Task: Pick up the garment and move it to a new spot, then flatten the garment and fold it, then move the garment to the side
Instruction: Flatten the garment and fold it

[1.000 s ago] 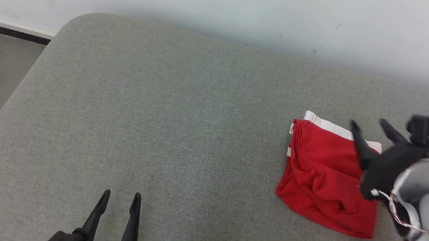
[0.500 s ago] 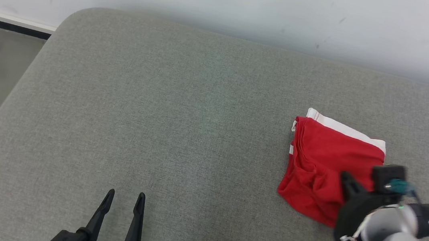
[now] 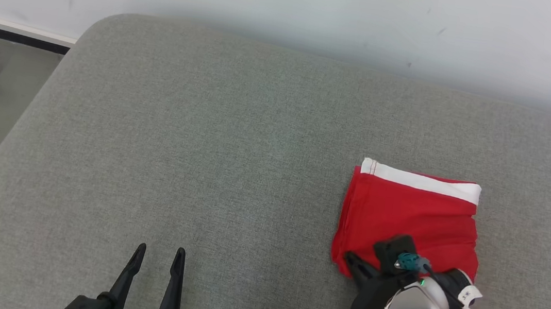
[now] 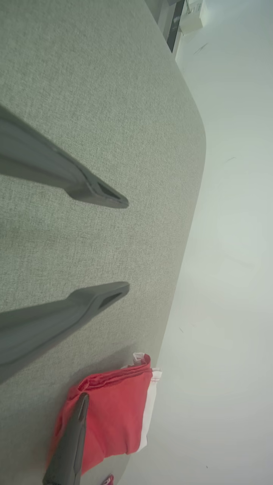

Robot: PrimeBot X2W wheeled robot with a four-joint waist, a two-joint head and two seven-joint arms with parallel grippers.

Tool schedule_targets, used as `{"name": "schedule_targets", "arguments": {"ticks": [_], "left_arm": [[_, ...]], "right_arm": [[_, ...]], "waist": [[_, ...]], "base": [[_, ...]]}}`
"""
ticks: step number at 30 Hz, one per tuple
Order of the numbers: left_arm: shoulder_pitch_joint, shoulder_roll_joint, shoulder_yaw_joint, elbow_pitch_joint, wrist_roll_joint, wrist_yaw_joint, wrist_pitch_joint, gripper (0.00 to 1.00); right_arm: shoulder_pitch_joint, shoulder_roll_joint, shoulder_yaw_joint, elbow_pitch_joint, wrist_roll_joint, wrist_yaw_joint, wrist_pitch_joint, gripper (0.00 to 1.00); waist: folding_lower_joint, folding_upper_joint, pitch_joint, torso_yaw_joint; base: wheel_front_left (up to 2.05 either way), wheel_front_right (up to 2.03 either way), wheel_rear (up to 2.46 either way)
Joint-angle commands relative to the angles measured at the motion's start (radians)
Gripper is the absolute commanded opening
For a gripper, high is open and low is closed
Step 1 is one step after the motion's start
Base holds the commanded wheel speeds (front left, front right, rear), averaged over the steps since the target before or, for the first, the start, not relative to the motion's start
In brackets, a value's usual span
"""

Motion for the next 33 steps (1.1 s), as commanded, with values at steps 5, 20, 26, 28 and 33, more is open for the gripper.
{"name": "schedule_targets", "arguments": {"ticks": [5,20,26,28,33], "left_arm": [[0.010,-0.001,0.003,0.002,0.001,-0.002,-0.002,1.00],[0.060,-0.001,0.074,-0.012,0.012,0.009,-0.002,1.00],[0.072,-0.001,0.128,-0.027,0.019,0.012,-0.002,1.00],[0.075,-0.001,0.144,-0.034,0.024,0.013,-0.002,1.00],[0.080,-0.001,0.176,-0.040,0.035,0.013,-0.002,1.00]], "right_arm": [[0.004,0.011,0.037,0.009,0.017,-0.003,-0.014,0.00],[0.070,0.068,-0.084,-0.158,0.116,-0.003,-0.223,1.00],[0.152,0.085,-0.225,-0.231,0.052,-0.003,-0.290,1.00],[0.174,0.089,-0.268,-0.250,0.034,-0.003,-0.305,1.00],[0.223,0.095,-0.361,-0.275,-0.009,-0.003,-0.330,1.00]], "waist": [[0.0000,0.0000,-0.011,-0.006],[0.0000,0.0000,-0.075,-0.084],[0.0000,0.0000,-0.095,-0.142],[0.0000,0.0000,-0.099,-0.162],[0.0000,0.0000,-0.112,-0.203]], "base": [[0.00,0.00,0.00],[0.00,0.00,0.00],[0.00,0.00,0.00],[0.00,0.00,0.00],[0.00,0.00,0.00]]}}
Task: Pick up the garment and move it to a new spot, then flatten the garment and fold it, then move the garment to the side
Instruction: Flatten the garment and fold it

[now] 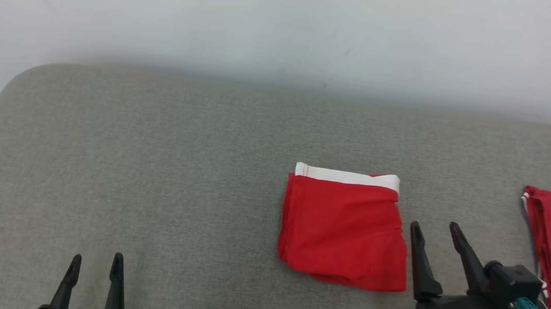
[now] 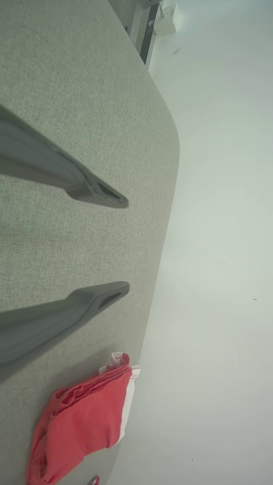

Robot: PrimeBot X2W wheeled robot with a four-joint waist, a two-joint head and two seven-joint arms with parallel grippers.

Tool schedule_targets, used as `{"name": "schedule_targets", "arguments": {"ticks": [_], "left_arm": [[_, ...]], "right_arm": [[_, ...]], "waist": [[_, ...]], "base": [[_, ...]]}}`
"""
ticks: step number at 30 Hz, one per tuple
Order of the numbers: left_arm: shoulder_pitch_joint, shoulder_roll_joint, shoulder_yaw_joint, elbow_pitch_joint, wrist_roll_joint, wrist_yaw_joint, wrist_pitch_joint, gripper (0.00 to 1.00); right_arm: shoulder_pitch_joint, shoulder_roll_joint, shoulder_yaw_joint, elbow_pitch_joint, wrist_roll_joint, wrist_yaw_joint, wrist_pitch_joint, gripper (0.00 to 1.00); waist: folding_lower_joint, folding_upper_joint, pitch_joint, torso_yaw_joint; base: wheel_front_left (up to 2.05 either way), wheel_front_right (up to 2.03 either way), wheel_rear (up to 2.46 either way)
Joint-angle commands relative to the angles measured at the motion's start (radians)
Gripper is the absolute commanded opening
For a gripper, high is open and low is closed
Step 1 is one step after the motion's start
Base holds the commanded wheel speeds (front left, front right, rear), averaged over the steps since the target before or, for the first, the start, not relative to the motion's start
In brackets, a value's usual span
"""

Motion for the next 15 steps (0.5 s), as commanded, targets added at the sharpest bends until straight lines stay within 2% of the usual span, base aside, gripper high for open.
{"name": "schedule_targets", "arguments": {"ticks": [1,8,15], "left_arm": [[0.014,-0.001,0.014,-0.004,0.013,0.002,-0.002,1.00],[0.027,-0.001,0.047,-0.002,0.016,-0.003,-0.002,1.00],[0.042,-0.001,0.078,0.032,0.027,-0.008,-0.002,1.00]], "right_arm": [[0.025,0.005,-0.029,-0.011,-0.019,-0.003,-0.016,1.00],[0.071,-0.007,-0.081,-0.010,-0.043,-0.003,-0.045,1.00],[0.107,-0.034,-0.081,0.041,-0.030,-0.003,-0.084,1.00]], "waist": [[0.0000,0.0000,-0.021,-0.038],[0.0000,0.0000,-0.039,-0.071],[0.0000,0.0000,-0.052,-0.095]], "base": [[0.00,0.00,0.00],[0.00,0.00,0.00],[0.00,0.00,0.00]]}}
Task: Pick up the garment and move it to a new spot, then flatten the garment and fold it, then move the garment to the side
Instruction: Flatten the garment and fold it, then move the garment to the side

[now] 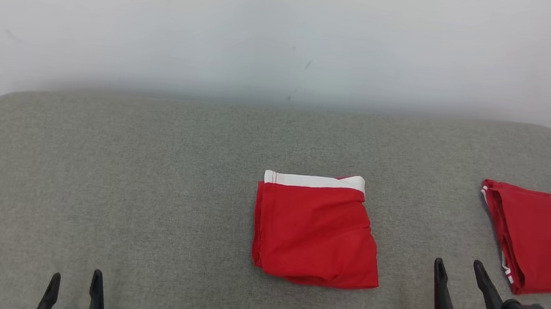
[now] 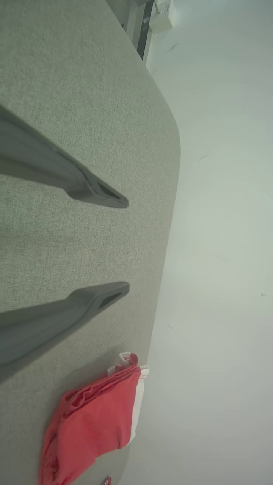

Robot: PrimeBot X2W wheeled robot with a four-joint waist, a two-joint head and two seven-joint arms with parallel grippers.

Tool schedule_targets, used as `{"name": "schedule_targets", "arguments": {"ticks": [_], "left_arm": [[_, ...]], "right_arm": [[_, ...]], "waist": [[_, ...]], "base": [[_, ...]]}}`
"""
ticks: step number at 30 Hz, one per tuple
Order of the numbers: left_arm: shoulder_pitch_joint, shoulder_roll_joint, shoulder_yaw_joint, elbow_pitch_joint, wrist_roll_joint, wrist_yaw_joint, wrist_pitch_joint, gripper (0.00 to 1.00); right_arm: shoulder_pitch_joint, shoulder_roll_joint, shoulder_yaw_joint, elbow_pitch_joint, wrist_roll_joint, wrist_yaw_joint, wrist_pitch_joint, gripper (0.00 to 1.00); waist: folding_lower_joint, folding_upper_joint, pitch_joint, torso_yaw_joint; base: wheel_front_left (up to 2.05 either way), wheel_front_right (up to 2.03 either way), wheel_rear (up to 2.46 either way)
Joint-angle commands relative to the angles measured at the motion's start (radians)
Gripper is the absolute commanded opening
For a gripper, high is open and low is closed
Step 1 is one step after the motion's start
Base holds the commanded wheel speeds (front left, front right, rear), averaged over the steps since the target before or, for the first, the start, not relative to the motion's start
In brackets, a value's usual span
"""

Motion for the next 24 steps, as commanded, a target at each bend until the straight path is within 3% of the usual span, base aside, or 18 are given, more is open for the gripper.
{"name": "schedule_targets", "arguments": {"ticks": [1,24], "left_arm": [[0.014,-0.001,0.005,0.010,0.009,-0.001,-0.002,1.00],[-0.035,-0.001,0.018,0.077,0.038,-0.026,-0.002,1.00]], "right_arm": [[0.009,-0.011,0.006,0.010,0.009,-0.003,-0.013,1.00],[-0.016,-0.029,0.053,0.140,0.041,-0.003,-0.085,1.00]], "waist": [[0.0000,0.0000,-0.007,-0.007],[0.0000,0.0000,-0.019,-0.014]], "base": [[0.00,0.00,0.00],[0.00,0.00,0.00]]}}
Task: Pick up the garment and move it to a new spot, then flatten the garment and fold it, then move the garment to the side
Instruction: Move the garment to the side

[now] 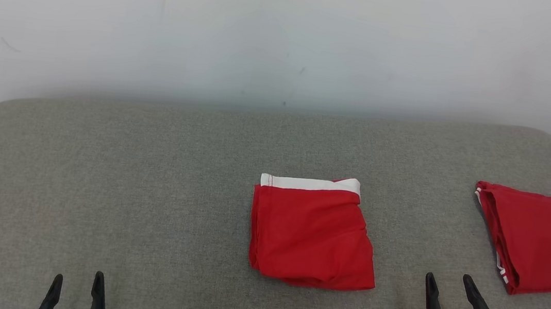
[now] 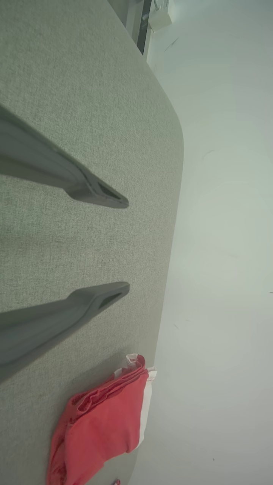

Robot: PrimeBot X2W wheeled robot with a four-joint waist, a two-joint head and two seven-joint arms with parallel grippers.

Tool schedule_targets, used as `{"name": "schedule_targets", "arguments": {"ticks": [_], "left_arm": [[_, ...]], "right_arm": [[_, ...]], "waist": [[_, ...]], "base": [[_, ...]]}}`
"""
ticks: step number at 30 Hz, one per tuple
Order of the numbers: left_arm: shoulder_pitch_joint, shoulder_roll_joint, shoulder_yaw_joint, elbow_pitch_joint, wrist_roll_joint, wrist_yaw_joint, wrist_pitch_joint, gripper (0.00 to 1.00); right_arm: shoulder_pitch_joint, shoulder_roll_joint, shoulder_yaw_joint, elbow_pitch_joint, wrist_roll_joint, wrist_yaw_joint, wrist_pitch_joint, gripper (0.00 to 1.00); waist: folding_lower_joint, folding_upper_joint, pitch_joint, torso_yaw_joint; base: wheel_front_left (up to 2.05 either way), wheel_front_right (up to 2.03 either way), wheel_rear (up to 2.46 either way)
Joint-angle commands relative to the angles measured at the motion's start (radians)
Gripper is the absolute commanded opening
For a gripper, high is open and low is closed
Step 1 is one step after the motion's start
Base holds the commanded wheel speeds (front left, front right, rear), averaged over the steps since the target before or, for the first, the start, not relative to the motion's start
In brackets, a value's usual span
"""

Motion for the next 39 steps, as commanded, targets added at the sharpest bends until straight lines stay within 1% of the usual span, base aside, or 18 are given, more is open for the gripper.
{"name": "schedule_targets", "arguments": {"ticks": [1,7,10,13,16,19,22,27,30,35,39], "left_arm": [[-0.007,-0.001,0.001,-0.002,0.008,-0.007,-0.002,1.00],[-0.003,-0.001,-0.004,-0.002,0.005,-0.005,-0.002,1.00],[-0.010,-0.001,-0.011,-0.001,0.005,-0.005,-0.002,1.00],[-0.015,0.000,-0.022,-0.001,0.002,-0.006,-0.002,1.00],[-0.013,-0.001,-0.035,-0.009,-0.004,-0.004,-0.002,1.00],[-0.009,-0.001,-0.049,-0.016,-0.013,0.002,-0.002,1.00],[-0.009,-0.001,-0.068,-0.023,-0.020,0.005,-0.002,1.00],[-0.031,0.000,-0.095,-0.041,-0.040,0.013,-0.002,1.00],[-0.041,-0.001,-0.113,-0.048,-0.053,0.020,-0.002,1.00],[-0.055,-0.001,-0.152,-0.061,-0.077,0.036,-0.002,1.00],[-0.065,-0.001,-0.177,-0.075,-0.089,0.045,-0.002,1.00]], "right_arm": [[-0.007,0.001,0.001,0.003,0.008,-0.003,-0.005,1.00],[-0.013,0.005,0.006,0.010,0.013,-0.003,-0.002,1.00],[-0.017,0.003,-0.004,0.017,0.005,-0.003,0.017,1.00],[-0.023,-0.001,-0.001,0.018,0.013,-0.003,0.062,1.00],[-0.038,-0.009,-0.005,0.006,0.023,-0.003,0.131,1.00],[-0.072,-0.015,-0.021,-0.006,0.038,-0.003,0.241,1.00],[-0.121,-0.011,-0.044,-0.019,0.059,-0.003,0.391,1.00],[-0.209,0.002,-0.116,-0.041,0.025,-0.003,0.686,1.00],[-0.261,0.012,-0.151,-0.061,-0.005,-0.003,0.825,1.00],[-0.309,0.019,-0.201,-0.068,-0.068,-0.003,0.985,1.00],[-0.324,0.022,-0.228,-0.074,-0.083,-0.003,1.061,1.00]], "waist": [[0.0000,0.0000,0.000,0.001],[0.0000,0.0000,0.000,0.003],[0.0000,0.0000,0.002,0.011],[0.0000,0.0000,0.005,0.027],[0.0000,0.0000,0.009,0.048],[0.0000,0.0000,0.015,0.073],[0.0000,0.0000,0.028,0.101],[0.0000,0.0000,0.082,0.155],[0.0000,0.0000,0.107,0.187],[0.0000,0.0000,0.146,0.242],[0.0000,0.0000,0.173,0.276]], "base": [[0.00,0.00,0.00],[0.00,0.00,0.00],[0.00,0.00,0.00],[0.00,0.00,0.00],[0.00,0.00,0.00],[0.00,0.00,0.00],[0.00,0.00,0.00],[0.00,0.00,0.00],[0.00,0.00,0.00],[0.00,0.00,0.00],[0.00,0.00,0.00]]}}
